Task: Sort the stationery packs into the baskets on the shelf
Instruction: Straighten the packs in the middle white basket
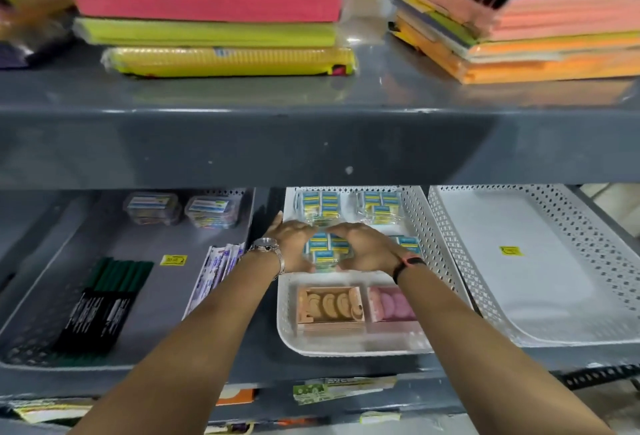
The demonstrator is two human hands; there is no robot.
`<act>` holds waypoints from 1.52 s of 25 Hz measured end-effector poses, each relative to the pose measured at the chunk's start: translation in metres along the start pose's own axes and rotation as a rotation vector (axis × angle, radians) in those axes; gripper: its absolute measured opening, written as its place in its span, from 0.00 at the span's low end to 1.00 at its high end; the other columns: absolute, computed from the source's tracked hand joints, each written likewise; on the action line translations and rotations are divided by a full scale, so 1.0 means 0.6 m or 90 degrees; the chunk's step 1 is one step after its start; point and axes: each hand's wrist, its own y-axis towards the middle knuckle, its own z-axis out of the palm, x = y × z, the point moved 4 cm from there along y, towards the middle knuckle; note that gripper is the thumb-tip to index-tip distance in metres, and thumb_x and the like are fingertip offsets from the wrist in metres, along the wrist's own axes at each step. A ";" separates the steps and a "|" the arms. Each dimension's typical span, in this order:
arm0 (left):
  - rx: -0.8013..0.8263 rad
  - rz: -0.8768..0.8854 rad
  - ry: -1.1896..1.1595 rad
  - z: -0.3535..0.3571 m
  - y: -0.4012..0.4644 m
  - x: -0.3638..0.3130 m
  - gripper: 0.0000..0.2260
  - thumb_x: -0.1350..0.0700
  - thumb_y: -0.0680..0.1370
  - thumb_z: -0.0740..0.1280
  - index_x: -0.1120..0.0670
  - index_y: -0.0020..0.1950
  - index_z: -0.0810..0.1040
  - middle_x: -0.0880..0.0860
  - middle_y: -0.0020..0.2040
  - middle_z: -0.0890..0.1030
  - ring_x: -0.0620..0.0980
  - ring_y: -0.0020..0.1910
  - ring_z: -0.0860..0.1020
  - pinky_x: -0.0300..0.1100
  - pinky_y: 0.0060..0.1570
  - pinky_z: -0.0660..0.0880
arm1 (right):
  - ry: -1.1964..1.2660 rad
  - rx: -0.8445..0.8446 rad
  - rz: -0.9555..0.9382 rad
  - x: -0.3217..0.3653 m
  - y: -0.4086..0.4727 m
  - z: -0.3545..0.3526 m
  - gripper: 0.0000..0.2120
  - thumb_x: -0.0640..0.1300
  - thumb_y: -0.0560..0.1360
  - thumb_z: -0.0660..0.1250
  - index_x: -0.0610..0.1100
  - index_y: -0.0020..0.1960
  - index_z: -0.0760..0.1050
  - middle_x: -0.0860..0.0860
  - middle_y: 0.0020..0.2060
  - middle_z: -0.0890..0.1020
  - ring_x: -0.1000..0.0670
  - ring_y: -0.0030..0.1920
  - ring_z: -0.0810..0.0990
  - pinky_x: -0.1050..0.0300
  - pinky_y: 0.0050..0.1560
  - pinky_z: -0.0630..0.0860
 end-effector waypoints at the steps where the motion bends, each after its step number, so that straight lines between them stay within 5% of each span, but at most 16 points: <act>1: 0.002 -0.004 0.007 0.000 0.001 0.001 0.34 0.45 0.74 0.67 0.50 0.75 0.56 0.51 0.74 0.63 0.51 0.73 0.58 0.53 0.74 0.43 | 0.007 -0.006 -0.002 0.000 0.001 0.000 0.34 0.40 0.68 0.71 0.45 0.71 0.63 0.45 0.70 0.72 0.47 0.68 0.70 0.55 0.69 0.67; 9: 0.023 -0.045 -0.029 -0.014 0.007 -0.012 0.33 0.50 0.74 0.67 0.51 0.75 0.56 0.51 0.75 0.61 0.51 0.74 0.57 0.53 0.73 0.40 | 0.051 0.015 0.028 -0.058 -0.037 -0.043 0.39 0.43 0.68 0.74 0.46 0.73 0.59 0.47 0.74 0.62 0.47 0.74 0.61 0.49 0.76 0.54; 14: -0.033 0.032 -0.101 -0.042 0.037 -0.102 0.33 0.49 0.75 0.68 0.52 0.75 0.56 0.52 0.76 0.59 0.50 0.73 0.58 0.45 0.72 0.49 | -0.144 0.082 0.120 -0.146 -0.111 -0.075 0.40 0.48 0.67 0.74 0.45 0.74 0.58 0.48 0.74 0.65 0.48 0.74 0.60 0.44 0.76 0.40; 18: 0.005 0.054 -0.086 -0.024 0.065 -0.166 0.37 0.45 0.73 0.69 0.52 0.76 0.55 0.52 0.76 0.58 0.51 0.74 0.56 0.49 0.73 0.44 | -0.172 0.058 0.068 -0.152 -0.110 -0.058 0.38 0.48 0.67 0.73 0.47 0.73 0.60 0.47 0.70 0.71 0.48 0.72 0.64 0.41 0.74 0.37; 28: 0.008 0.026 -0.127 -0.006 0.088 -0.164 0.37 0.45 0.71 0.70 0.51 0.75 0.57 0.52 0.74 0.63 0.51 0.72 0.60 0.49 0.74 0.45 | -0.118 0.034 0.046 -0.155 -0.092 -0.056 0.34 0.45 0.69 0.70 0.46 0.72 0.61 0.48 0.70 0.72 0.46 0.71 0.67 0.33 0.74 0.46; 31: 0.010 0.034 -0.141 -0.008 0.082 -0.163 0.37 0.46 0.72 0.69 0.51 0.76 0.55 0.52 0.75 0.61 0.50 0.73 0.59 0.48 0.74 0.44 | -0.123 0.044 0.047 -0.151 -0.091 -0.053 0.35 0.45 0.70 0.70 0.47 0.73 0.60 0.48 0.71 0.69 0.47 0.72 0.66 0.32 0.74 0.40; 34: -0.021 0.056 -0.149 -0.022 0.067 -0.162 0.34 0.48 0.74 0.68 0.51 0.76 0.56 0.52 0.76 0.58 0.49 0.74 0.57 0.48 0.74 0.46 | -0.144 0.035 0.052 -0.142 -0.101 -0.062 0.35 0.46 0.71 0.68 0.46 0.74 0.57 0.47 0.74 0.65 0.46 0.74 0.62 0.33 0.74 0.39; 38: -0.050 0.139 -0.194 -0.046 0.019 -0.163 0.26 0.47 0.74 0.68 0.52 0.70 0.67 0.51 0.71 0.68 0.48 0.69 0.66 0.45 0.71 0.57 | -0.118 -0.002 0.026 -0.111 -0.159 -0.079 0.27 0.49 0.72 0.67 0.46 0.69 0.66 0.48 0.69 0.71 0.49 0.70 0.67 0.41 0.76 0.46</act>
